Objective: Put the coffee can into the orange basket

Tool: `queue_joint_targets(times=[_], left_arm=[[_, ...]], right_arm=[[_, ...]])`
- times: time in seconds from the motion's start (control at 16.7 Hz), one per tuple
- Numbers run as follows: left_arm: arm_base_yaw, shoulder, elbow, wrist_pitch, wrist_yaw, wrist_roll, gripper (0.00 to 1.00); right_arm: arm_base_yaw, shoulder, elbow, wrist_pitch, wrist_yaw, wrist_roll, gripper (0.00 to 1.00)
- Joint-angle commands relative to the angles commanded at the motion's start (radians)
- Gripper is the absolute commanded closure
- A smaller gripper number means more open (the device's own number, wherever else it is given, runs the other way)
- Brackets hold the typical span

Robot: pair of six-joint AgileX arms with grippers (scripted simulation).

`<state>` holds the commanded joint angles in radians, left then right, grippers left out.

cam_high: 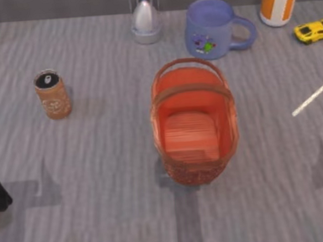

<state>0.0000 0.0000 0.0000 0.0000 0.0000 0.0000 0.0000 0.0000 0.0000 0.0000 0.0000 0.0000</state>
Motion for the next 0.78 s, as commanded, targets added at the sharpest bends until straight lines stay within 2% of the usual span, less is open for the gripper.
queue_joint_targets(times=[0.36,0.78], left_arm=[[-0.017,0.098,0.092,-0.081,0.009,0.032,0.00],[-0.091,0.627,0.545,-0.467,0.043,0.183,0.00]], right_arm=[[0.000,0.000,0.000,0.000,0.000,0.000,0.00],[0.000,0.000,0.000,0.000,0.000,0.000,0.00]])
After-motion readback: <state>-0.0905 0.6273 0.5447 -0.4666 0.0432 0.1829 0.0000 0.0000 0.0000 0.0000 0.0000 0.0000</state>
